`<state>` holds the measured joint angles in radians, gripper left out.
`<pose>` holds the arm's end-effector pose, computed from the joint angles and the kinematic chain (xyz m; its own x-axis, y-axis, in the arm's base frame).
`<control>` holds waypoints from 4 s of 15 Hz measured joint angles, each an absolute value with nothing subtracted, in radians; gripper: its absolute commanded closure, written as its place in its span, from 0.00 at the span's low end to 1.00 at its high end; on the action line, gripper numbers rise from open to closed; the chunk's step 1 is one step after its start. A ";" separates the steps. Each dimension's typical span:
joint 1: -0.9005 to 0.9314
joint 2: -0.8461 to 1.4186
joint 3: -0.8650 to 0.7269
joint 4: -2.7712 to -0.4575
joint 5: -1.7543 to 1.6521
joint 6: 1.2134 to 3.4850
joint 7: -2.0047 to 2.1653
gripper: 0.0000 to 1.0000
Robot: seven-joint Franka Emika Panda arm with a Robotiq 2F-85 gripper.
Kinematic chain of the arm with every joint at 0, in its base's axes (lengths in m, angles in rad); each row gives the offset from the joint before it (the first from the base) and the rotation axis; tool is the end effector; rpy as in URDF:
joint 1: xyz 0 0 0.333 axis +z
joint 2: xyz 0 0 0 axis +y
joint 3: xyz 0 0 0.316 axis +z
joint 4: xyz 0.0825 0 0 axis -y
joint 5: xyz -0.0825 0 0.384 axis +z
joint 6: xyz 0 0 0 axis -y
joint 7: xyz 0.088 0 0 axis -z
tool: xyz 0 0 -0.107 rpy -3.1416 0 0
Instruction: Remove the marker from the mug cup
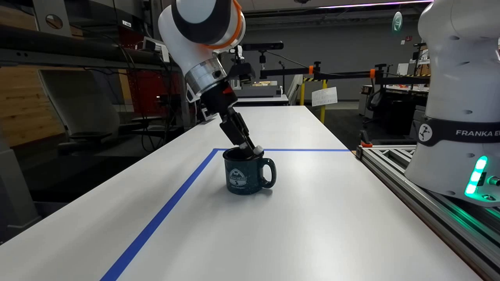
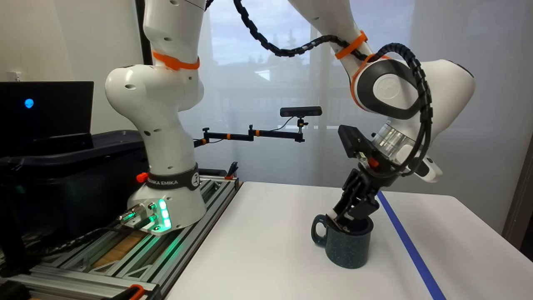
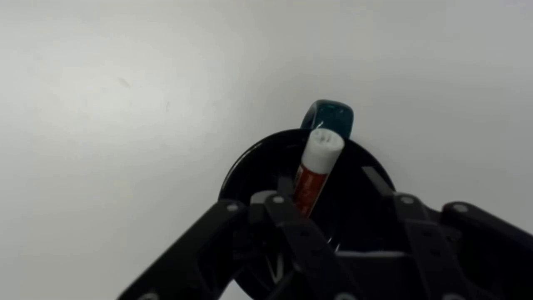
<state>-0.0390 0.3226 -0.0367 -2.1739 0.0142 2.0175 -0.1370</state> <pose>0.5026 -0.0377 0.2139 0.8876 0.0599 -0.4567 0.0365 -0.9975 -0.0598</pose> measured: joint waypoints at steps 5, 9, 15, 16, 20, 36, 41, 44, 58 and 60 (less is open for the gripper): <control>-0.039 0.355 -0.037 -2.157 0.009 2.020 -0.135 0.96; -0.040 0.336 -0.033 -2.155 0.012 2.017 -0.144 0.95; -0.062 0.176 -0.042 -2.219 0.033 1.978 -0.153 0.95; -0.069 0.142 -0.050 -2.239 0.033 1.978 -0.142 0.95; -0.098 0.023 -0.096 -2.330 0.028 2.047 -0.045 0.95; -0.157 0.245 -0.170 -2.495 0.022 2.587 0.126 0.95; -0.157 0.286 -0.175 -2.479 0.023 2.591 0.126 0.47; -0.157 0.283 -0.180 -2.475 0.023 2.591 0.125 0.25; -0.099 -0.019 -0.120 -2.503 -0.207 2.386 0.085 0.00; -0.086 -0.044 -0.093 -2.504 -0.211 2.366 0.062 0.00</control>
